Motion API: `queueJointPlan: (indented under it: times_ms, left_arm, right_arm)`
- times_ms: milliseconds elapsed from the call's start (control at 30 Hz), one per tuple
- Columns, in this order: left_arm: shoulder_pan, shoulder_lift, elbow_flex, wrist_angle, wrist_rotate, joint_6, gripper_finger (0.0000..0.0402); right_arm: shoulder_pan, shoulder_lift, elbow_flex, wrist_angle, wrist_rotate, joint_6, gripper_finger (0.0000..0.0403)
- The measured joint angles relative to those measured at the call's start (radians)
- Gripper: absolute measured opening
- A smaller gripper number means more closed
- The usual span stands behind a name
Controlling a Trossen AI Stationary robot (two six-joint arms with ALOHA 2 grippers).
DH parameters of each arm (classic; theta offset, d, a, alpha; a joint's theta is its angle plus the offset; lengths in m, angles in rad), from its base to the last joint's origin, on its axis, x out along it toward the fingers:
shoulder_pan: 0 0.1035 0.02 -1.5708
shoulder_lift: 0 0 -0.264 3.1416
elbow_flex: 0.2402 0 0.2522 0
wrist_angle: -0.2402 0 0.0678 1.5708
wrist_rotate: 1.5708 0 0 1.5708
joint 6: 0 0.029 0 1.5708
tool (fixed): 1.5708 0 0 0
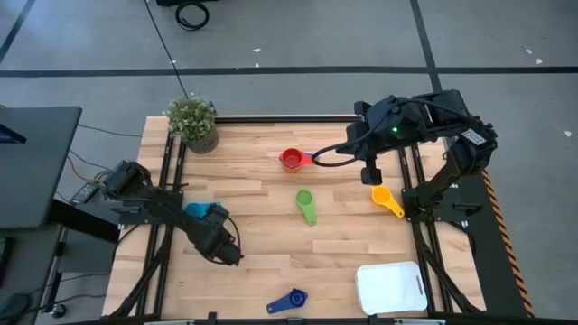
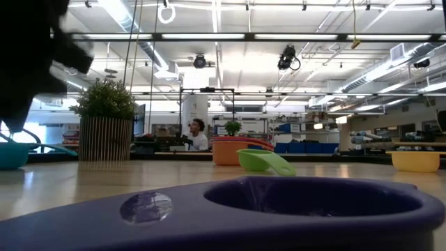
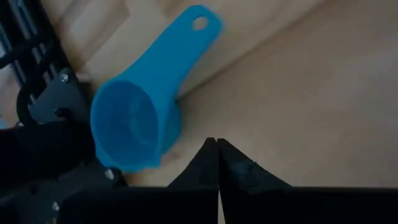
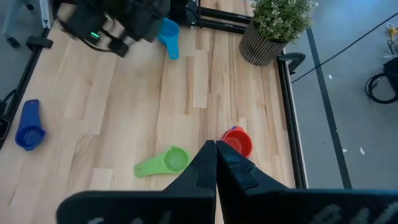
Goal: Nest measuring cups in basket
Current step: Stack the light blue measuring cup on top of the red measuring cup
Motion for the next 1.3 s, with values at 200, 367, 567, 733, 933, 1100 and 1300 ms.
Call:
queueJointPlan:
  times_ms: [200,367,567,733,933,1100,1300]
  left_arm:
    - [-0.071,-0.033,0.189,-0.161,0.02,-0.076,0.0003]
    - [-0.076,-0.041,0.296,-0.286,0.085,-0.124,0.0032]
    - [-0.076,-0.05,0.299,-0.286,0.174,-0.086,0.0082]
    - [-0.08,-0.051,0.287,-0.283,0.185,-0.12,0.0111]
    - [-0.082,-0.051,0.151,-0.284,0.192,-0.232,0.0116]
    - [-0.065,-0.05,0.055,-0.226,0.191,-0.214,0.0116]
    - [-0.03,-0.05,-0.046,-0.152,0.179,-0.154,0.0117]
  right_arm:
    - [-0.02,0.003,0.0,0.003,0.001,0.0,0.0021]
    - [-0.037,0.003,0.0,0.007,0.002,0.0,0.0022]
    - [-0.044,0.003,0.0,0.029,0.002,0.0,0.0022]
    - [-0.044,0.003,0.0,0.027,0.002,0.0,0.0023]
    - [-0.044,0.003,0.0,0.026,0.002,0.0,0.0023]
    - [-0.044,0.003,0.0,0.023,0.001,0.0,0.0023]
    - [-0.044,0.003,0.0,0.023,0.001,0.0,0.0023]
